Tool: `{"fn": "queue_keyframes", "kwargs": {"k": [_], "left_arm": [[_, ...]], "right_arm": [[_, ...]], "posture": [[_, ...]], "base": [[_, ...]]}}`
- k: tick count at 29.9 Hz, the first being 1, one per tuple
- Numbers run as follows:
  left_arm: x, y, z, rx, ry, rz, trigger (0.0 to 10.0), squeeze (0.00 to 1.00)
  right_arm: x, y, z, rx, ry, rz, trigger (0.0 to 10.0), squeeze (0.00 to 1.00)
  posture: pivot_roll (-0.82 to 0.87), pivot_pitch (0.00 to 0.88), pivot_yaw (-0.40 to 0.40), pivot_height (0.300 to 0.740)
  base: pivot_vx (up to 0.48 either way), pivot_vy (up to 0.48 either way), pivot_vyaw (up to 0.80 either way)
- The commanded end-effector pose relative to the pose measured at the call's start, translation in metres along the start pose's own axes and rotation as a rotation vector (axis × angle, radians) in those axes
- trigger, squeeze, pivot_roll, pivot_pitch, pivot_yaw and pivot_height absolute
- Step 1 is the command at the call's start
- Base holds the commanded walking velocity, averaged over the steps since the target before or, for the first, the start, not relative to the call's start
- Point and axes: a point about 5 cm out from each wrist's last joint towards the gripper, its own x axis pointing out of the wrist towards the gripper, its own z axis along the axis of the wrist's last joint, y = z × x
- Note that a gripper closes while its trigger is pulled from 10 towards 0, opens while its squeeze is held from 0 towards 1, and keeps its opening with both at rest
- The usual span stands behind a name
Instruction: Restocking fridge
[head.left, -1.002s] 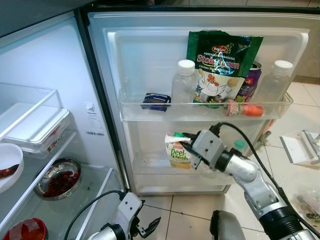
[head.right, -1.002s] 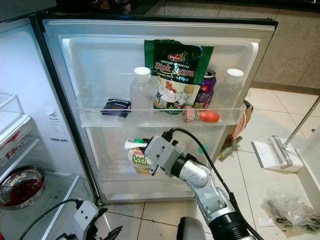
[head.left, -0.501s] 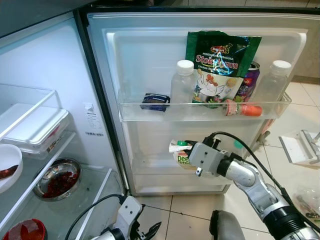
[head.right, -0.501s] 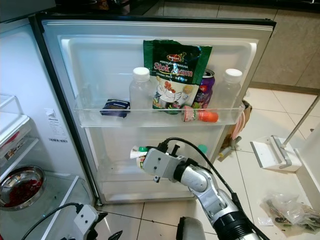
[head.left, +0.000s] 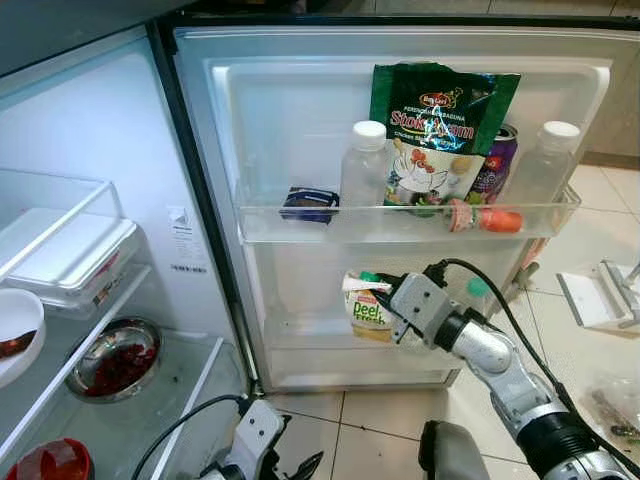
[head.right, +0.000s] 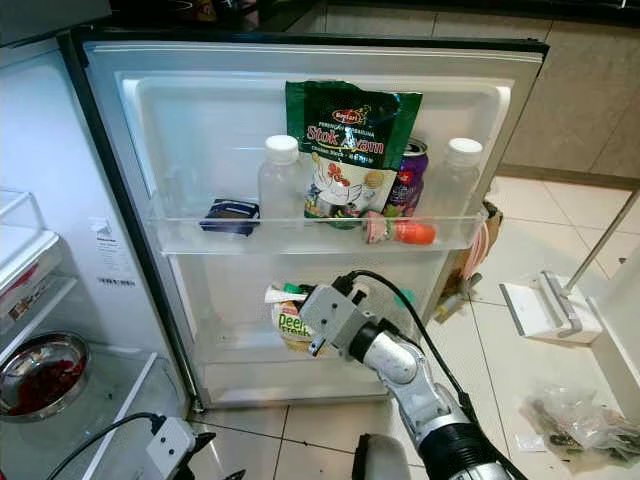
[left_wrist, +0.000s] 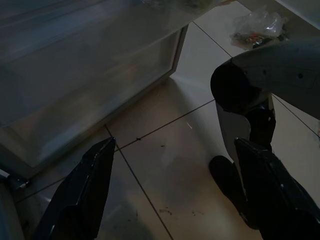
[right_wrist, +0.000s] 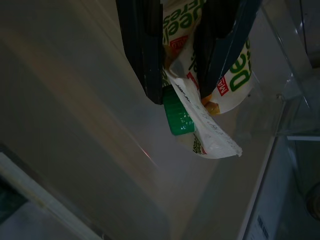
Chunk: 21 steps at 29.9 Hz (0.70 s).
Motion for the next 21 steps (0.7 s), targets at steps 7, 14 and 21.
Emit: {"fn": "queue_keyframes", "kwargs": {"k": [7, 14, 21], "left_arm": [[-0.001, -0.001, 0.0, 0.01, -0.011, -0.009, 10.0, 0.0], [-0.002, -0.002, 0.0, 0.013, -0.01, -0.018, 10.0, 0.0], [-0.004, 0.0, 0.001, 0.016, -0.018, -0.011, 10.0, 0.0]], "right_arm": [[0.0, -0.007, -0.004, -0.043, 0.013, -0.016, 10.0, 0.0], [0.001, -0.003, -0.005, -0.008, -0.004, -0.009, 10.0, 0.0], [0.002, 0.003, -0.006, 0.025, -0.011, 0.01, 10.0, 0.0]], "posture": [[0.0, 0.0, -0.041, 0.3], [0.01, 0.0, -0.035, 0.3], [0.01, 0.0, -0.032, 0.3]], "base": [[0.0, 0.0, 0.0], [0.0, 0.0, 0.0], [0.0, 0.0, 0.0]]}}
